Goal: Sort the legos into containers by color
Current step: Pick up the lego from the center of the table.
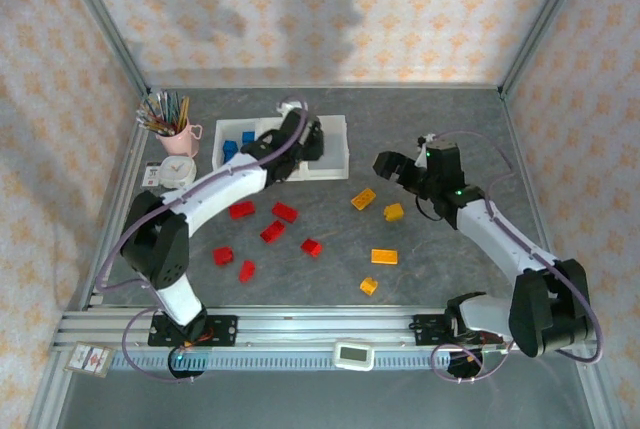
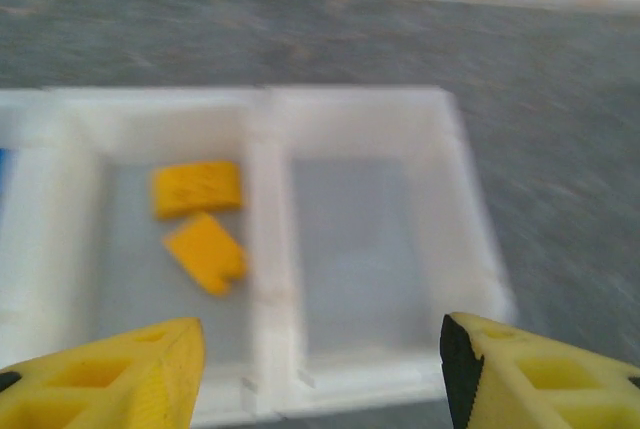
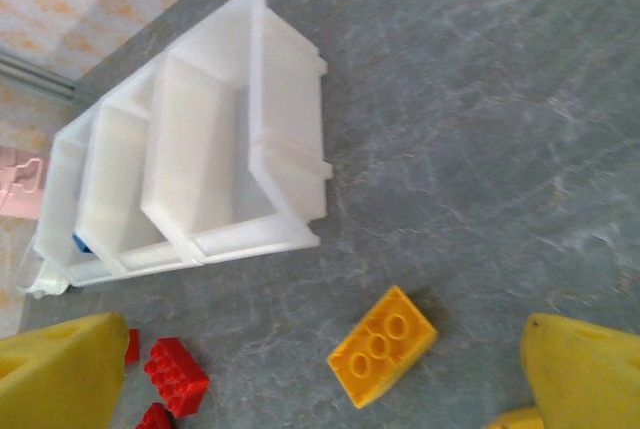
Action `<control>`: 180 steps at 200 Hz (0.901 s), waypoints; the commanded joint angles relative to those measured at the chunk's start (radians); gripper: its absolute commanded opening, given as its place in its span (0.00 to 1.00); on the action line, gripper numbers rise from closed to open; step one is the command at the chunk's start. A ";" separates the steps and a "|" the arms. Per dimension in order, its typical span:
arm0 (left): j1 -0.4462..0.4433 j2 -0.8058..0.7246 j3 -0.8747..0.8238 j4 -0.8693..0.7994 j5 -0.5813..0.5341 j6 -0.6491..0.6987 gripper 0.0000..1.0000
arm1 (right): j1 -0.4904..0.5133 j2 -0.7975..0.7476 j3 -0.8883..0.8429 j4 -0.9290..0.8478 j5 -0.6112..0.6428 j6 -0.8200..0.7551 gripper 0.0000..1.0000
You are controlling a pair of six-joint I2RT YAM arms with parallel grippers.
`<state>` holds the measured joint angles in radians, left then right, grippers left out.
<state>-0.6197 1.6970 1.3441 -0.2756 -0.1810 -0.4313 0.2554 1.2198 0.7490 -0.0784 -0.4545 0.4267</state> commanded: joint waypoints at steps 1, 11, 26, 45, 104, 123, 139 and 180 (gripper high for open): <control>-0.079 -0.004 -0.050 0.084 0.088 0.047 0.66 | -0.020 -0.032 -0.045 -0.055 0.023 0.005 1.00; -0.112 0.001 -0.072 0.114 0.114 0.046 0.66 | -0.030 -0.070 -0.070 -0.065 0.031 0.005 1.00; -0.160 0.017 -0.102 0.166 0.145 0.058 0.66 | -0.043 -0.103 -0.107 -0.078 0.042 0.008 1.00; -0.202 0.055 -0.106 0.196 0.158 0.071 0.67 | -0.050 -0.135 -0.160 -0.079 0.056 0.019 1.00; -0.236 0.196 -0.071 0.269 0.185 0.127 0.69 | -0.078 -0.149 -0.244 -0.048 0.059 0.044 1.00; -0.237 0.255 -0.032 0.244 0.176 0.147 0.69 | -0.085 -0.144 -0.242 -0.041 0.054 0.046 1.00; -0.238 0.297 0.006 0.200 0.159 0.154 0.69 | -0.086 -0.145 -0.237 -0.044 0.055 0.044 1.00; -0.240 0.361 0.040 0.173 0.131 0.160 0.65 | -0.089 -0.144 -0.238 -0.043 0.054 0.039 1.00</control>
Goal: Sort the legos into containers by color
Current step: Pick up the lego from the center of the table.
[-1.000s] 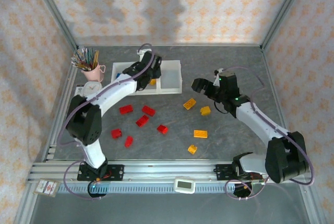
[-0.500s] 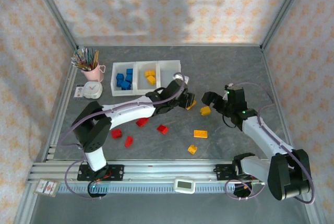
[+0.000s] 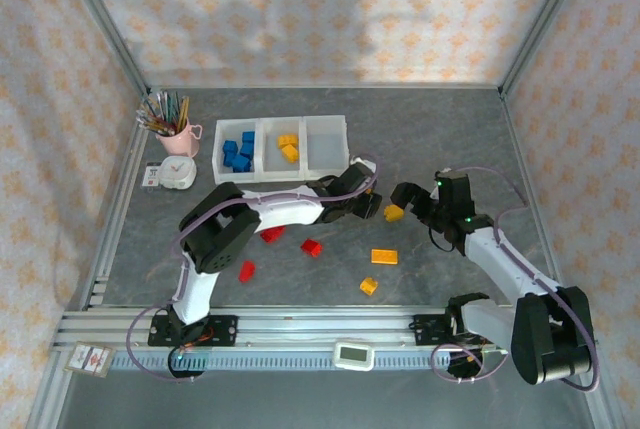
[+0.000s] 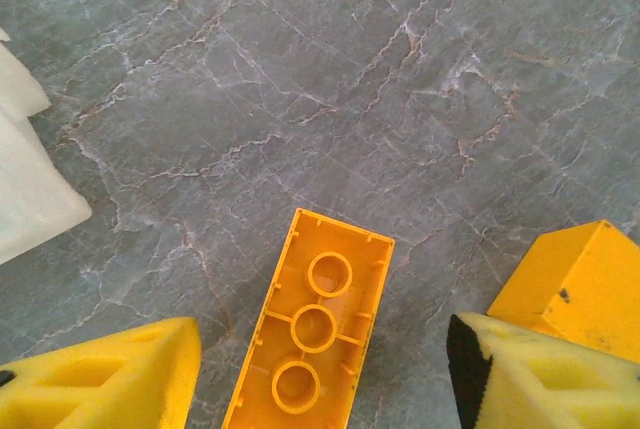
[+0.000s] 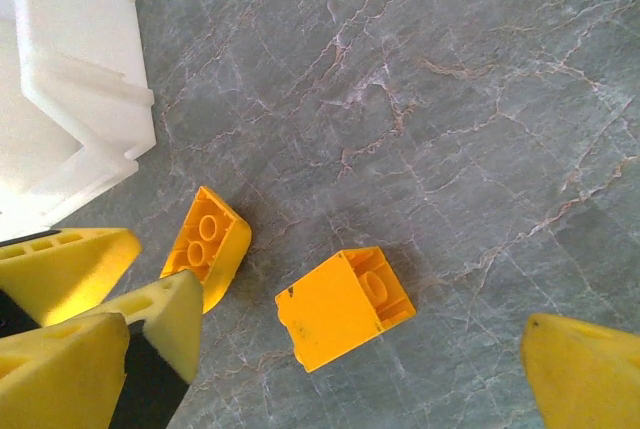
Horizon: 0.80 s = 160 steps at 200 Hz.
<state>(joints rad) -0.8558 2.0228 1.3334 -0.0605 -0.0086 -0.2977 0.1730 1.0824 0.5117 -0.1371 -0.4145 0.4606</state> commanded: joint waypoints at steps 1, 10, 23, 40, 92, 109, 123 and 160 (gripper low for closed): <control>-0.004 0.037 0.052 -0.044 -0.042 0.026 0.65 | -0.007 -0.007 -0.001 0.016 0.013 0.005 1.00; -0.003 0.054 0.064 -0.050 -0.045 0.030 0.63 | -0.007 -0.006 0.000 0.019 0.012 0.005 1.00; -0.003 0.077 0.085 -0.064 -0.052 0.034 0.59 | -0.007 -0.006 0.001 0.021 0.010 0.007 1.00; -0.004 0.105 0.113 -0.088 -0.051 0.037 0.55 | -0.006 -0.001 0.006 0.021 0.007 0.007 1.00; -0.003 0.125 0.112 -0.095 -0.057 0.040 0.42 | -0.006 0.009 0.020 0.017 0.007 0.000 1.00; -0.003 0.123 0.111 -0.104 -0.066 0.040 0.35 | -0.006 0.012 0.032 0.010 0.006 -0.002 1.00; -0.003 0.112 0.110 -0.111 -0.068 0.039 0.29 | -0.006 0.010 0.044 0.004 0.003 -0.007 1.00; -0.002 0.025 0.069 -0.089 -0.028 0.023 0.23 | -0.007 0.000 0.079 -0.026 -0.004 -0.043 1.00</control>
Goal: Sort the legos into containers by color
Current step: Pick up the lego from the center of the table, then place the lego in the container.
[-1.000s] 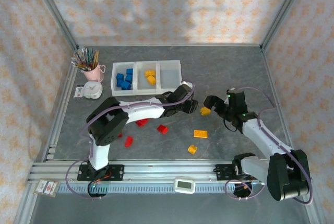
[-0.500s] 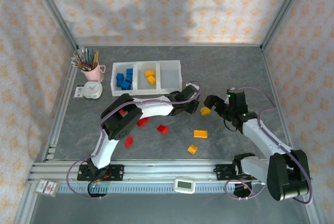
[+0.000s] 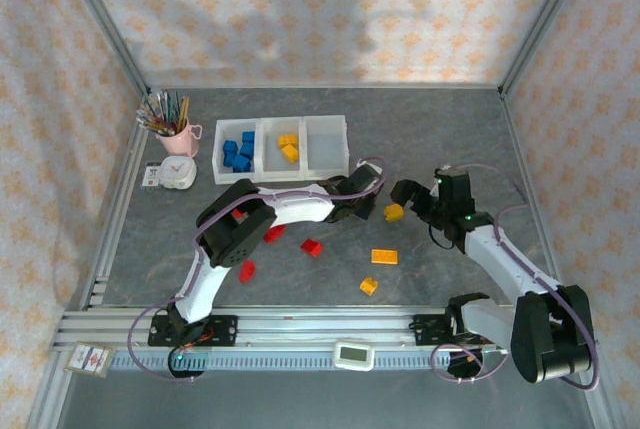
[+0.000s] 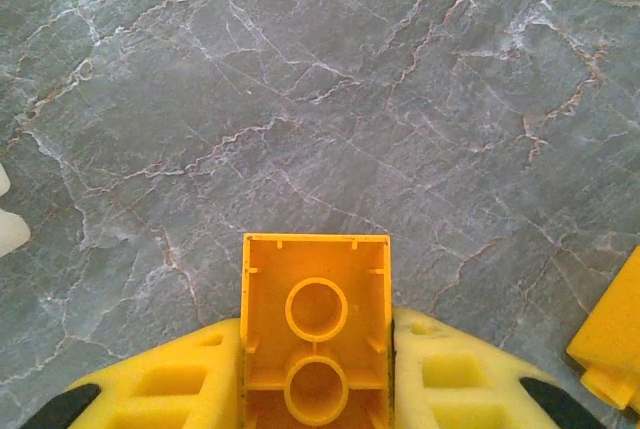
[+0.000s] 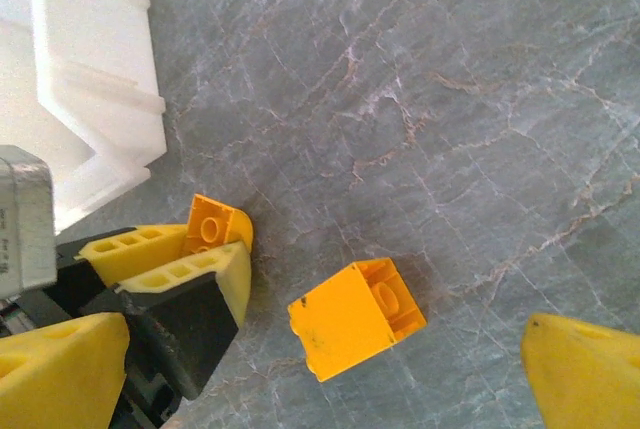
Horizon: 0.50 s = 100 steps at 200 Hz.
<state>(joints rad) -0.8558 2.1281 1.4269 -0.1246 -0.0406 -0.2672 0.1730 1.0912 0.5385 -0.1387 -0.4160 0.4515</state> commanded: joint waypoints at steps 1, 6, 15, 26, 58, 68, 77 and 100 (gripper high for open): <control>-0.003 -0.083 -0.026 -0.025 0.007 -0.008 0.23 | -0.007 -0.010 0.053 -0.026 -0.003 -0.035 1.00; -0.002 -0.103 -0.035 -0.021 0.016 -0.014 0.23 | -0.007 -0.012 0.059 -0.029 -0.015 -0.040 1.00; -0.002 -0.142 -0.056 -0.012 0.029 -0.023 0.23 | -0.007 -0.016 0.069 -0.034 -0.029 -0.045 1.00; -0.002 -0.193 -0.084 -0.005 0.027 -0.037 0.23 | -0.007 -0.020 0.081 -0.036 -0.052 -0.051 1.00; 0.010 -0.359 -0.164 -0.017 -0.066 -0.083 0.23 | 0.009 -0.014 0.132 -0.054 -0.096 -0.072 1.00; 0.025 -0.400 -0.178 -0.033 -0.099 -0.104 0.24 | 0.025 -0.005 0.151 -0.056 -0.103 -0.081 1.00; 0.045 -0.433 -0.188 -0.052 -0.134 -0.125 0.24 | 0.045 0.008 0.169 -0.055 -0.101 -0.087 1.00; 0.132 -0.483 -0.208 -0.083 -0.192 -0.191 0.24 | 0.120 0.051 0.205 -0.040 -0.074 -0.085 1.00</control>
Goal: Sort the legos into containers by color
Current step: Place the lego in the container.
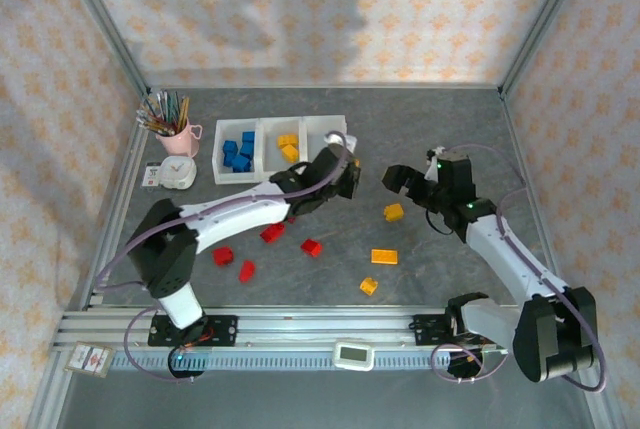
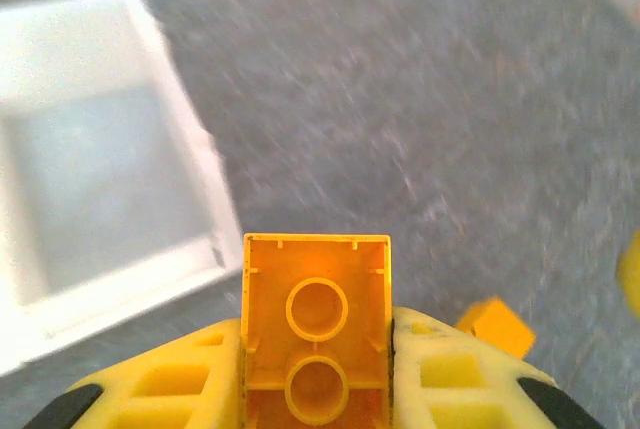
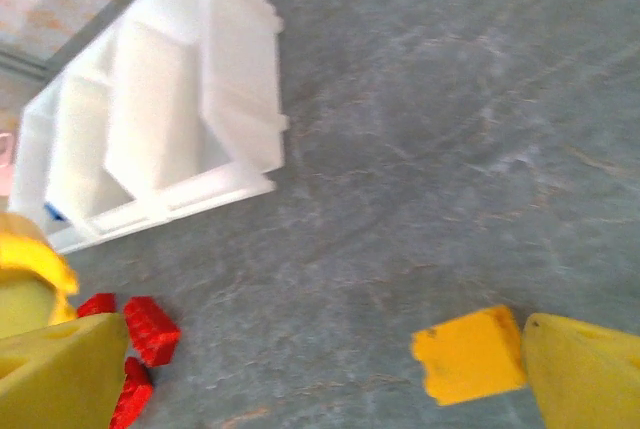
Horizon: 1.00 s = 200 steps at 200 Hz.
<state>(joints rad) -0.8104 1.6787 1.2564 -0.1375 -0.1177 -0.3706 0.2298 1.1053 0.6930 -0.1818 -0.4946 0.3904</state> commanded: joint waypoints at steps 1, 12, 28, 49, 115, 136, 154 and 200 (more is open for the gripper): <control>0.092 -0.034 -0.038 -0.070 -0.117 -0.091 0.24 | 0.067 0.039 0.051 0.005 0.006 -0.023 1.00; 0.147 -0.036 -0.035 -0.086 -0.122 -0.126 0.24 | 0.107 0.059 0.062 0.025 0.020 -0.013 1.00; 0.219 -0.009 -0.017 -0.093 -0.120 -0.146 0.23 | 0.163 0.100 0.078 0.053 0.042 0.000 1.00; 0.278 0.057 0.024 -0.096 -0.133 -0.157 0.23 | 0.207 0.154 0.094 0.086 0.049 0.020 0.99; 0.363 0.296 0.178 -0.142 -0.183 -0.177 0.29 | 0.224 0.225 0.114 0.091 0.059 0.020 1.00; 0.366 0.305 0.205 -0.177 -0.217 -0.185 0.47 | 0.224 0.218 0.123 0.068 0.089 0.009 1.00; 0.366 0.285 0.194 -0.172 -0.209 -0.186 0.54 | 0.224 0.207 0.128 0.058 0.111 0.002 1.00; 0.351 0.170 0.141 -0.145 -0.111 -0.191 0.59 | 0.194 0.151 0.128 0.034 0.153 0.017 1.00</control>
<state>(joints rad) -0.4454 1.9564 1.4254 -0.2775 -0.2756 -0.5529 0.4458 1.3163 0.8005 -0.1234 -0.3908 0.4068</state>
